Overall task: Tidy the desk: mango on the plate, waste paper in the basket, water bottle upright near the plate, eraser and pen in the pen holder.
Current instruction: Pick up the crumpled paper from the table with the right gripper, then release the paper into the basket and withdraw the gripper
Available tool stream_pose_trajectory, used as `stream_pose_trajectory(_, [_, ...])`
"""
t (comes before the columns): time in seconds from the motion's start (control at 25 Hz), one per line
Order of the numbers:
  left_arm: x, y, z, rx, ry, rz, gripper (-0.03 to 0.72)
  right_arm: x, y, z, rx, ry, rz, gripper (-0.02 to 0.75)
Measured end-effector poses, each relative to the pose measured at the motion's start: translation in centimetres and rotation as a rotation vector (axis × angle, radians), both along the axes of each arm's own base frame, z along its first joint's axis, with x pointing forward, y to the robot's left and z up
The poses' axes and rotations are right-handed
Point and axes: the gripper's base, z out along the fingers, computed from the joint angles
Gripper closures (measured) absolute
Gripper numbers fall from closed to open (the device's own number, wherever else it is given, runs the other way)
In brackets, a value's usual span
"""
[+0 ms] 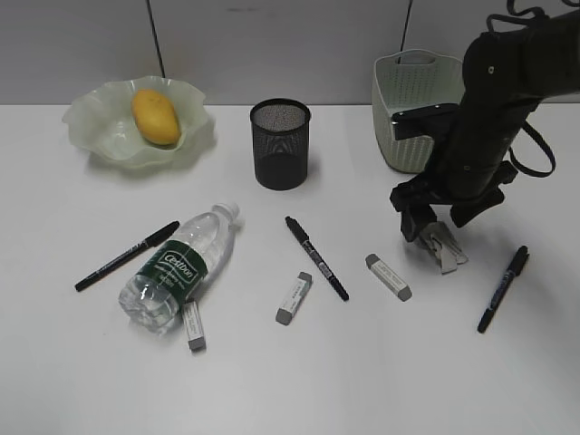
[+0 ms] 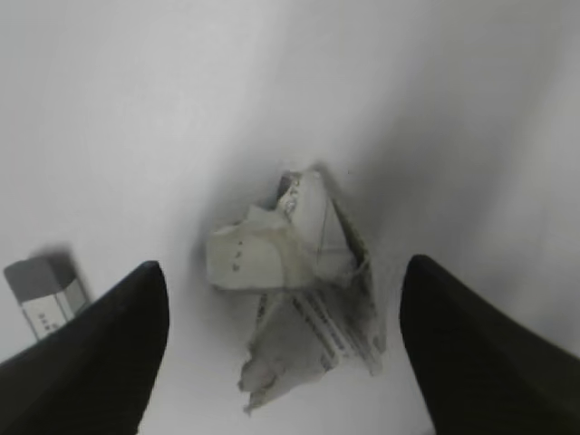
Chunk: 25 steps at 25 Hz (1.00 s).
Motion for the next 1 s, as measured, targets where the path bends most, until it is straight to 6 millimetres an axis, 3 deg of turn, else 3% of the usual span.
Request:
stream_pose_trajectory(0.28, [0.0,0.0,0.0,0.0,0.0,0.0,0.18,0.1,-0.2,-1.5,-0.023,0.056,-0.002,0.202])
stream_pose_trajectory(0.4, [0.0,0.0,0.0,0.0,0.0,0.0,0.18,0.1,-0.2,-2.1,-0.027,0.071,-0.002,0.33])
stream_pose_trajectory(0.56, [0.0,0.0,0.0,0.0,0.0,0.0,0.18,0.2,-0.2,-1.9,-0.027,0.07,-0.002,0.559])
stream_pose_trajectory(0.64, [0.0,0.0,0.0,0.0,0.0,0.0,0.18,0.3,-0.2,-1.9,-0.026,0.068,-0.002,0.621])
stream_pose_trajectory(0.84, [0.0,0.0,0.0,0.0,0.0,0.0,0.18,0.2,-0.3,-1.0,-0.029,0.054,0.009,0.627])
stream_pose_trajectory(1.0, [0.0,0.0,0.0,0.0,0.0,0.0,0.18,0.3,-0.3,2.3,-0.019,0.009,0.014,0.627])
